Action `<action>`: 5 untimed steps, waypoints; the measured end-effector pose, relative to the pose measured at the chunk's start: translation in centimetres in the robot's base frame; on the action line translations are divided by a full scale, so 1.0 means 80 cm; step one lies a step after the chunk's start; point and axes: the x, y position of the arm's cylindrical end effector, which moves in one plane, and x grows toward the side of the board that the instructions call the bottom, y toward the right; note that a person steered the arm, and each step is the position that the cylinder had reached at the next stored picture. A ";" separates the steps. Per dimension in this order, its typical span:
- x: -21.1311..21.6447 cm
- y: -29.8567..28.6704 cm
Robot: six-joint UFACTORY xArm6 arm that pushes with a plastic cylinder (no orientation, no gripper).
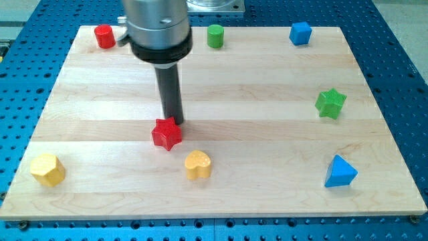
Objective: Push the red star diagonal to the yellow heart
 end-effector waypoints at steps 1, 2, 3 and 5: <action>0.021 -0.012; 0.022 -0.013; 0.032 -0.032; 0.026 0.013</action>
